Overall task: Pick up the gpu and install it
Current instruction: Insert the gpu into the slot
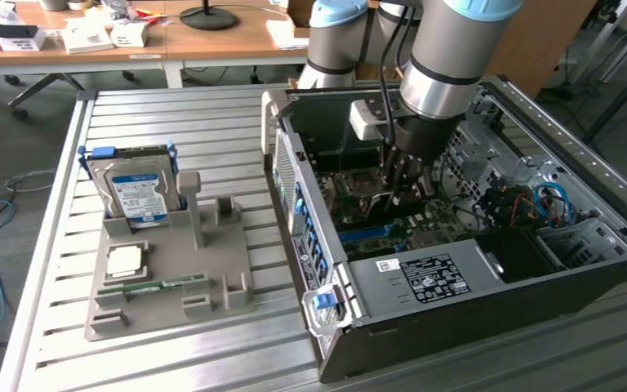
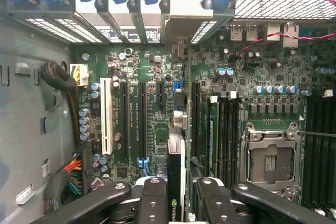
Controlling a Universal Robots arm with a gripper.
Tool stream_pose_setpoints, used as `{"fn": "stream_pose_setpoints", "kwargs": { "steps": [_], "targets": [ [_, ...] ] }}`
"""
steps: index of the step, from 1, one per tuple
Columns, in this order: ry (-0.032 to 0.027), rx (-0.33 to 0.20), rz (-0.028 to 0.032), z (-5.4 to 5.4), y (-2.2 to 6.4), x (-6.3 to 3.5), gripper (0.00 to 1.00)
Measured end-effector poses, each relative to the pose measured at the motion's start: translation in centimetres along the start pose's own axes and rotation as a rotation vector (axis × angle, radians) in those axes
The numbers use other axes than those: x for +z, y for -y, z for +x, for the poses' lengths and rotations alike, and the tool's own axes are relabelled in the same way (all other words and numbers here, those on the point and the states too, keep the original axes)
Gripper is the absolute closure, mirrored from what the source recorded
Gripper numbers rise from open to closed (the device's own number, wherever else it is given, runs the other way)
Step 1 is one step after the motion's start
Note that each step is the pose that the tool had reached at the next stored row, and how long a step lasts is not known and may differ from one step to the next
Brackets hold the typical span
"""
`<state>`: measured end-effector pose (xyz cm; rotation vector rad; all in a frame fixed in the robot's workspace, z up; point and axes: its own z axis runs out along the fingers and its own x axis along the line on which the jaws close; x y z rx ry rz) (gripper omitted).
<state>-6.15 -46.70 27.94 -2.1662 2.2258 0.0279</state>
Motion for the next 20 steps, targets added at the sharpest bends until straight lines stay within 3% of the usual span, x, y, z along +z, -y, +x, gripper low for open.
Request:
{"fn": "stream_pose_setpoints", "kwargs": {
  "steps": [20],
  "targets": [
    [-0.0002, 0.0, -0.0001, 0.21, -0.3, 0.13, 0.74]
  ]
}}
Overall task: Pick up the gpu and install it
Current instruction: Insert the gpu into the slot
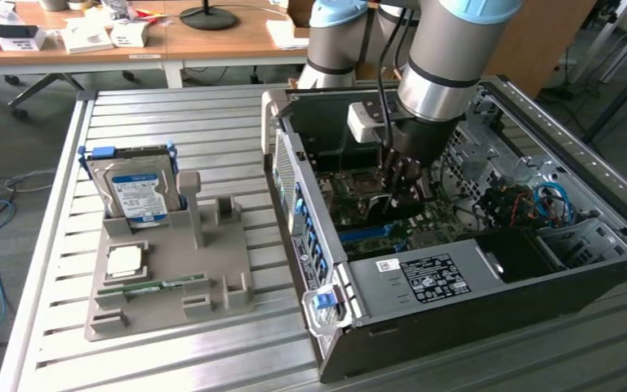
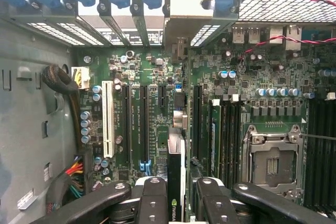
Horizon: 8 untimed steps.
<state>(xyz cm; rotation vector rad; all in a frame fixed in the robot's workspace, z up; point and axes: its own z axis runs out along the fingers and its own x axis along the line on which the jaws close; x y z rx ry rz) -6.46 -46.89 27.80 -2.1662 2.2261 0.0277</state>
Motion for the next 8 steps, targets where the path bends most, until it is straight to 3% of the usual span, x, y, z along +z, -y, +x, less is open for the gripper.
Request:
{"fn": "stream_pose_setpoints", "kwargs": {
  "steps": [8],
  "targets": [
    [-0.0024, 0.0, 0.0001, 0.04, -0.09, 0.05, 0.74]
  ]
}}
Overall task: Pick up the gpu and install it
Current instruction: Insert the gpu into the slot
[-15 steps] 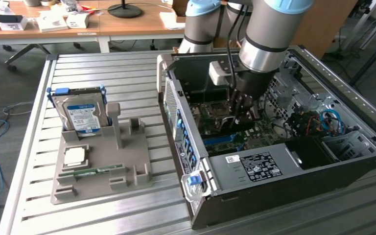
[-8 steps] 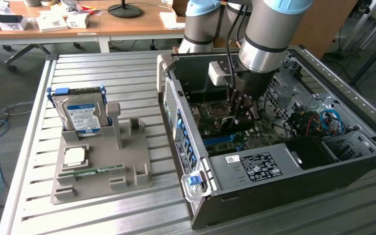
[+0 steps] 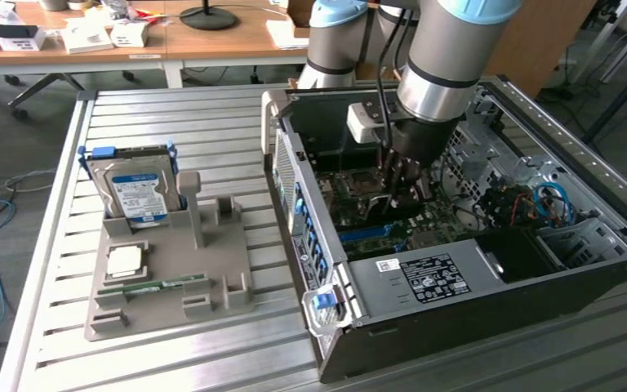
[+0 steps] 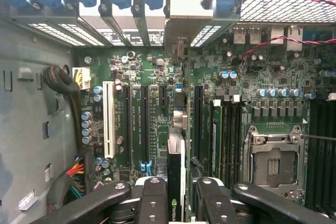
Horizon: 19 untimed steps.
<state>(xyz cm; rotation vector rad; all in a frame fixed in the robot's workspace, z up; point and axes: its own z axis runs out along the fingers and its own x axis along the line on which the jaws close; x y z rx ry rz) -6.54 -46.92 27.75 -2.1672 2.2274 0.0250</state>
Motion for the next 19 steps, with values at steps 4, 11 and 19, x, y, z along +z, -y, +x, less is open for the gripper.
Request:
{"fn": "stream_pose_setpoints", "kwargs": {
  "steps": [4, 11, 19],
  "targets": [
    [-0.0009, 0.0, 0.0, 0.01, -0.15, 0.07, 0.74],
    [-0.0013, 0.0, -0.0001, 0.02, -0.19, 0.3, 0.74],
    [-0.0011, 0.0, 0.0, -0.05, -0.21, 0.39, 0.74]
  ]
}}
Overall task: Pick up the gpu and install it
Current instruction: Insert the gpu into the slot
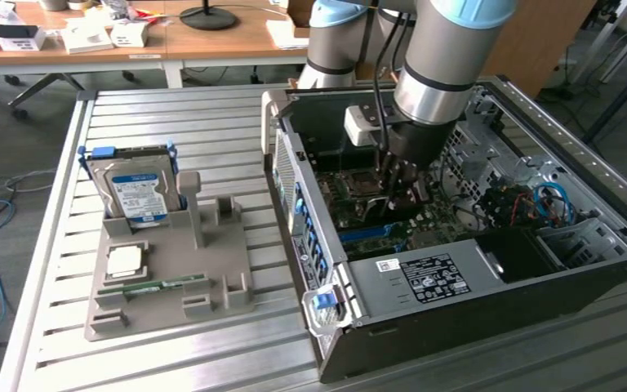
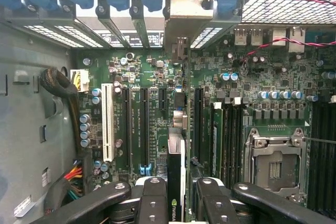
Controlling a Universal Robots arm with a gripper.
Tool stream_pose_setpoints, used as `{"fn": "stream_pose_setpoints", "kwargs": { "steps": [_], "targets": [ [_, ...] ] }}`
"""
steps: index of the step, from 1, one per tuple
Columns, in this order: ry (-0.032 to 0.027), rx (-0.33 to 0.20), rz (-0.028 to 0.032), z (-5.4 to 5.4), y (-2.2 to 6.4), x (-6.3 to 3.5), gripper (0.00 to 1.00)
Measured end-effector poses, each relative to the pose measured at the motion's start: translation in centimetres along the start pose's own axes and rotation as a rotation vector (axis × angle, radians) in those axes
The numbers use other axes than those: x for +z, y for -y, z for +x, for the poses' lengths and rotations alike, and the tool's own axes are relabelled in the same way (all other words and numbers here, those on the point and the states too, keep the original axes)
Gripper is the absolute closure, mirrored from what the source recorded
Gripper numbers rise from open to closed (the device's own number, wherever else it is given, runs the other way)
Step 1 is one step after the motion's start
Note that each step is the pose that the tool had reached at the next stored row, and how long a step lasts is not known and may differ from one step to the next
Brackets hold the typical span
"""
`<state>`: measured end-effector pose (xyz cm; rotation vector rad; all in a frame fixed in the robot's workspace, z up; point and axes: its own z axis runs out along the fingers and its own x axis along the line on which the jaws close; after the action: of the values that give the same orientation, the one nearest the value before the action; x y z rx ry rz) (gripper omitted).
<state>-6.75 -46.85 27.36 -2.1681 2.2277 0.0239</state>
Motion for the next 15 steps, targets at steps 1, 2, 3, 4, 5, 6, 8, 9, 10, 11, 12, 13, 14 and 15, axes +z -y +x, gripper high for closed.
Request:
{"fn": "stream_pose_setpoints", "kwargs": {
  "steps": [1, 2, 3, 4, 5, 6, 8, 9, 10, 11, 12, 13, 14, 15],
  "targets": [
    [0.0001, 0.0, 0.0, -0.01, 0.0, 0.01, 0.74],
    [0.0001, 0.0, 0.0001, -0.02, -0.01, 0.02, 0.74],
    [0.0, 0.0, 0.0, -0.02, -0.01, 0.03, 0.74],
    [-0.0002, 0.0, -0.0001, -0.02, -0.03, 0.04, 0.74],
    [-0.0003, 0.0, -0.0001, -0.02, -0.05, 0.05, 0.74],
    [-0.0002, 0.0, 0.0, -0.02, -0.07, 0.06, 0.74],
    [-0.0001, 0.0, 0.0, -0.02, -0.08, 0.09, 0.74],
    [0.0, 0.0, 0.0, -0.02, -0.09, 0.1, 0.74],
    [0.0, 0.0, 0.0, -0.02, -0.09, 0.11, 0.74],
    [0.0001, 0.0, 0.0, -0.02, -0.11, 0.13, 0.74],
    [0.0, 0.0, 0.0, -0.02, -0.12, 0.15, 0.74],
    [0.0, 0.0, 0.0, -0.02, -0.14, 0.15, 0.74],
    [-0.0001, 0.0, 0.0, -0.02, -0.16, 0.16, 0.74],
    [0.0, 0.0, 0.0, -0.02, -0.17, 0.17, 0.74]
  ]
}}
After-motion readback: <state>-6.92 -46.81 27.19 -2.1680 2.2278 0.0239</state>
